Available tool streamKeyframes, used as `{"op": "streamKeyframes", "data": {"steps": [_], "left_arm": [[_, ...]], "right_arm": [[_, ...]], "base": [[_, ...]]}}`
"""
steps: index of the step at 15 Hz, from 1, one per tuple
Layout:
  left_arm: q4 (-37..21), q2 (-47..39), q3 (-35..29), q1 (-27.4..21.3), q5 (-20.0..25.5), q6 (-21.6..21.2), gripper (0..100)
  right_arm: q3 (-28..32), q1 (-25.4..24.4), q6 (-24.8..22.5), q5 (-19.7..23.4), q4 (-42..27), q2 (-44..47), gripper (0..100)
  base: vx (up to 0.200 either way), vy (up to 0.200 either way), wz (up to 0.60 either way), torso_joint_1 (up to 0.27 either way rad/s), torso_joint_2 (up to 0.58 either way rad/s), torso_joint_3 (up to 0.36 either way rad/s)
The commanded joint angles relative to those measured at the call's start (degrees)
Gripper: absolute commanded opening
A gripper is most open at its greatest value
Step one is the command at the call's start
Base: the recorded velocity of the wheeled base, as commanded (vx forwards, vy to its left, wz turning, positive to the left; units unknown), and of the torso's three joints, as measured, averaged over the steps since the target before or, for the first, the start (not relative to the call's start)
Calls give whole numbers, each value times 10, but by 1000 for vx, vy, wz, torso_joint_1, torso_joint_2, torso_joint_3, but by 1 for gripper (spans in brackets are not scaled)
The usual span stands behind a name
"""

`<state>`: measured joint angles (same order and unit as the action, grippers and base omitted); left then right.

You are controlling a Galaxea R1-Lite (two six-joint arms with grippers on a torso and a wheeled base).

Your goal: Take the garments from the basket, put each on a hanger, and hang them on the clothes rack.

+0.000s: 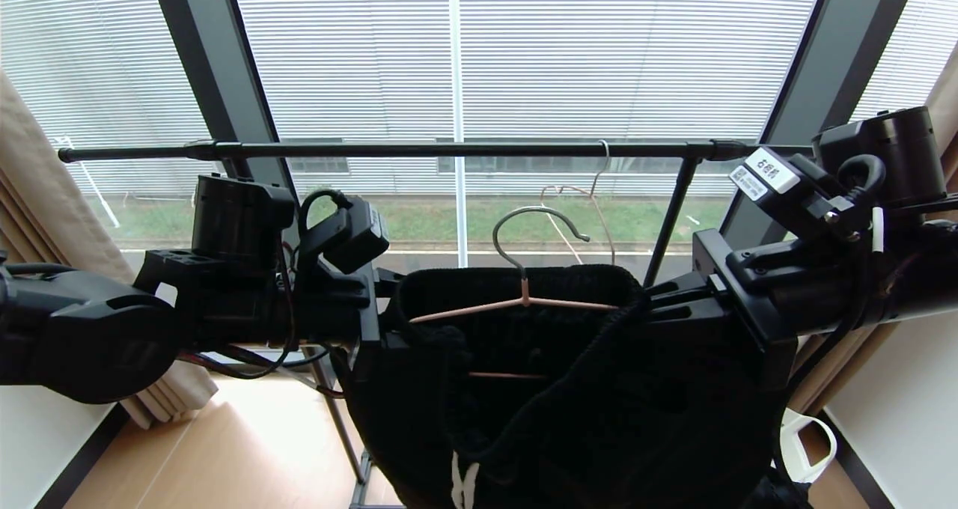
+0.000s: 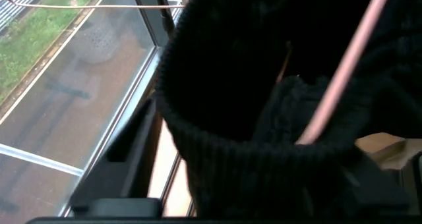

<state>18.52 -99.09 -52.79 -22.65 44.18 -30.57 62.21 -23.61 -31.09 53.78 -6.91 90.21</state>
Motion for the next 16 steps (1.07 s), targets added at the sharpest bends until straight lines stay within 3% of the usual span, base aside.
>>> {"op": "streamKeyframes", "data": {"steps": [1,9,10,16], "left_arm": [[1,3,13,1,-1,-5,0],[1,21,17,9,-2,-2,0],[1,21,18,13,-2,-2,0],[1,40,18,48,-1,21,0]], "right_arm": [[1,0,0,4,0,4,0],[5,14,-6,5,10,23,0],[5,15,-9,6,8,23,100],[-11,89,-18,7,10,1,100]], "base": [[0,0,0,0,0,0],[0,0,0,0,0,0],[0,0,0,0,0,0],[0,0,0,0,0,0]]}}
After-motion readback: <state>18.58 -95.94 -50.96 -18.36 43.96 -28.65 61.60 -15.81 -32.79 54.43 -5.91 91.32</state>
